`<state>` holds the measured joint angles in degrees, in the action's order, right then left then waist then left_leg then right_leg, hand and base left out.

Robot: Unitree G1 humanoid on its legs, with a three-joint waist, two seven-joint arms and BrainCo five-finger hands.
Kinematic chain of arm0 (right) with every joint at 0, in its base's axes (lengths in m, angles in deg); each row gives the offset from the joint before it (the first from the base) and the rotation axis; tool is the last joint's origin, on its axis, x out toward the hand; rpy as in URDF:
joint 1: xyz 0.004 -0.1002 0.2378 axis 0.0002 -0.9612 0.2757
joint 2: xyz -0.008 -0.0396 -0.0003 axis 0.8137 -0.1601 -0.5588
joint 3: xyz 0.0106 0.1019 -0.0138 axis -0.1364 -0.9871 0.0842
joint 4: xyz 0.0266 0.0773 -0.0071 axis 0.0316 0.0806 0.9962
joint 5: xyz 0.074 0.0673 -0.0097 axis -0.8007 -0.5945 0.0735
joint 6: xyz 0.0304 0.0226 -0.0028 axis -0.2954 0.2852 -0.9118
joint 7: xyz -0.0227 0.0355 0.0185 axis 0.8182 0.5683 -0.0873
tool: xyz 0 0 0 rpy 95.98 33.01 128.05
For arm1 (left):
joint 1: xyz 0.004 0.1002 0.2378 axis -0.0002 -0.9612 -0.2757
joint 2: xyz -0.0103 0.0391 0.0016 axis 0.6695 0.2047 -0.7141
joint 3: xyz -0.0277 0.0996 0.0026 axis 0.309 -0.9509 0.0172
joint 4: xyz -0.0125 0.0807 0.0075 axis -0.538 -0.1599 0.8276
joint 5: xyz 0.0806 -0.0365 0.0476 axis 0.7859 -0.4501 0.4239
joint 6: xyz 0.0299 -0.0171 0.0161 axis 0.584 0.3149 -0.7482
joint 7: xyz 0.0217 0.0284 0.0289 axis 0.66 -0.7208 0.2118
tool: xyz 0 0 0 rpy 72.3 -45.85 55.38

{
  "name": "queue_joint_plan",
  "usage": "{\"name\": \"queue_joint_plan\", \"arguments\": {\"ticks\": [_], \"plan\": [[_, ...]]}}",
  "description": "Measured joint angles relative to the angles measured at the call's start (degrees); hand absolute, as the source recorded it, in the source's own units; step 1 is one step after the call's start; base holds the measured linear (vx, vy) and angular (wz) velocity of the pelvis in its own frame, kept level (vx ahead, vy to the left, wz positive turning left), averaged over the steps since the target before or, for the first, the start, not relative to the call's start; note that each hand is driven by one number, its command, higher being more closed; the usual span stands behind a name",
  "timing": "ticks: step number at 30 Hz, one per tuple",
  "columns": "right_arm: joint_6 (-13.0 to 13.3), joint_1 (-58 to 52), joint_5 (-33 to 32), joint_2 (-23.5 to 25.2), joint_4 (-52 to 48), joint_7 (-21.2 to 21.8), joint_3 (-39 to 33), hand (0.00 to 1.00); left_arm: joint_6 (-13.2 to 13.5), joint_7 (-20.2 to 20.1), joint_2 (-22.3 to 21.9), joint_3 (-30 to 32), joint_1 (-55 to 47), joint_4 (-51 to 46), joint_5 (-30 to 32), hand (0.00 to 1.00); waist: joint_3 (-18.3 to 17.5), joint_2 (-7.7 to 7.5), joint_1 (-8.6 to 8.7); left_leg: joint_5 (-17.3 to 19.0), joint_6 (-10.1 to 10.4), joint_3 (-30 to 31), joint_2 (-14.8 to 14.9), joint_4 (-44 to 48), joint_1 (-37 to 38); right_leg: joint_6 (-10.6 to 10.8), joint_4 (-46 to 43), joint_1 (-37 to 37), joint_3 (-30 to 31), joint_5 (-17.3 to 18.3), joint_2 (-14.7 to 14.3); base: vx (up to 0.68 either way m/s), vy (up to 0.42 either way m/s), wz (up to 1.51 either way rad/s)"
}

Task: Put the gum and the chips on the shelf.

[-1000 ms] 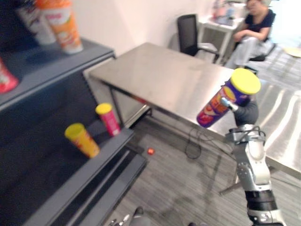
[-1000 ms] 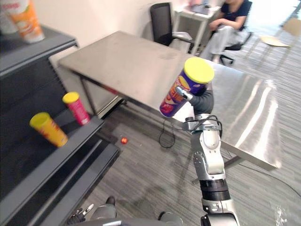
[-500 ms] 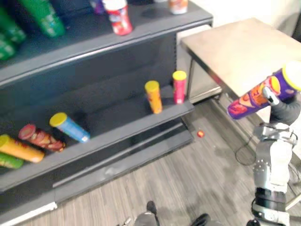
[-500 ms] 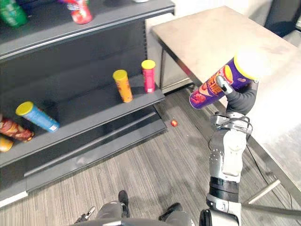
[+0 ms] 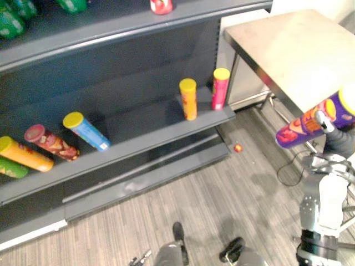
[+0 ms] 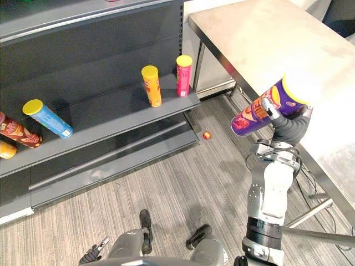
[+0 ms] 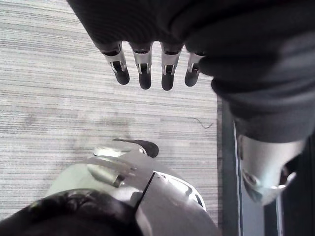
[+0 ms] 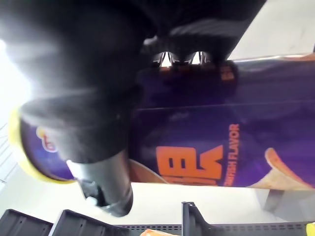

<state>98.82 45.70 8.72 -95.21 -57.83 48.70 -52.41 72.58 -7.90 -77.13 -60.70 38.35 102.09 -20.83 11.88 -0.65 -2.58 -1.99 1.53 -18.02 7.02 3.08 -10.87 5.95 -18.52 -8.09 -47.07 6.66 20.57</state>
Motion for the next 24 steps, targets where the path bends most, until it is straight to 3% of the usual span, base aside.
{"name": "queue_joint_plan", "arguments": {"ticks": [7,11,12,15,16,17,18,19,20,24], "plan": [[0.00,-0.24,0.22,0.00,0.64,0.15,2.10,1.00,0.06,-0.13,0.08,-0.02,1.03,-0.35,-0.50,0.00,0.01,-0.04,0.03,-1.81,1.10,-0.08,0.87,-2.03,-0.19,-1.94,1.95,-0.67,0.09,-1.36,-2.27,0.08,-0.021,-0.04],[0.00,0.01,-0.08,-0.05,1.39,1.26,6.25,1.00,0.19,-0.14,-0.02,-0.07,1.08,-1.43,-1.21,0.00,0.14,-0.24,-0.94,0.25,1.40,0.73,1.87,1.85,-1.84,-2.36,2.50,-0.29,0.05,-1.71,-2.74,0.11,0.007,0.11],[-0.31,0.32,-0.01,-0.19,3.60,1.98,11.44,1.00,0.19,-0.23,-0.04,-2.06,1.02,-1.97,-2.99,0.00,0.40,-0.47,-2.42,5.31,1.14,2.18,2.52,7.54,-2.06,-2.19,-0.46,2.38,0.13,-1.82,-1.38,0.09,0.124,0.40],[-0.31,0.69,1.11,-0.20,3.59,4.18,15.09,1.00,1.08,-0.20,0.46,-3.53,1.02,-2.89,-2.76,0.00,0.45,-0.54,-2.51,7.44,-0.04,4.95,1.23,9.19,-1.18,-3.17,-11.74,1.06,1.25,-4.80,3.91,0.10,0.191,0.55],[-0.33,1.53,1.54,-0.23,3.67,4.62,16.38,1.00,1.18,-0.15,0.43,-3.66,0.84,-2.97,-2.75,0.00,0.71,-0.63,-3.00,7.78,-0.71,5.96,-0.22,9.12,-0.99,-8.16,-15.54,-0.83,5.45,-7.22,5.37,0.09,0.213,0.39],[-0.33,1.76,1.54,-0.33,3.72,4.80,16.85,1.00,1.16,-0.16,0.39,-4.14,0.63,-2.97,-2.75,0.00,1.08,-0.51,-2.68,7.85,-1.42,6.56,-0.99,9.15,-0.63,-11.15,-18.76,-2.57,9.77,-9.10,6.01,0.10,0.203,0.62],[-0.20,1.30,1.51,-0.22,3.95,5.12,17.33,1.00,1.18,0.35,0.91,-5.22,0.33,-2.97,-2.71,0.00,1.84,0.17,-1.85,8.05,-2.50,9.46,-2.22,9.40,0.93,-10.52,-23.96,-7.08,22.13,-9.85,4.26,0.08,0.096,0.90],[-0.19,0.61,1.47,-0.20,4.08,5.37,17.53,1.00,1.29,0.75,1.03,-6.06,0.42,-3.08,-2.70,0.00,2.28,1.06,-1.34,8.33,-2.86,11.82,-1.92,9.36,1.34,-6.01,-22.42,-7.96,28.68,-4.72,0.63,0.14,0.043,1.23],[-0.20,0.35,1.46,-0.18,4.08,5.76,17.81,1.00,1.46,1.17,1.48,-6.21,0.55,-3.17,-2.69,0.00,2.23,0.92,-1.02,8.31,-2.87,13.83,-2.52,9.05,1.54,-5.03,-16.96,-8.42,32.66,-1.36,-3.04,0.08,-0.009,0.99],[-0.03,0.14,1.41,-0.03,4.04,5.80,18.35,1.00,1.98,2.52,2.16,-5.68,0.82,-2.32,-2.10,0.00,2.44,-1.02,-1.26,9.29,-1.97,18.28,-6.61,11.48,0.95,-0.75,1.62,-8.48,37.42,-4.16,-5.91,0.13,-0.042,0.91]]}}
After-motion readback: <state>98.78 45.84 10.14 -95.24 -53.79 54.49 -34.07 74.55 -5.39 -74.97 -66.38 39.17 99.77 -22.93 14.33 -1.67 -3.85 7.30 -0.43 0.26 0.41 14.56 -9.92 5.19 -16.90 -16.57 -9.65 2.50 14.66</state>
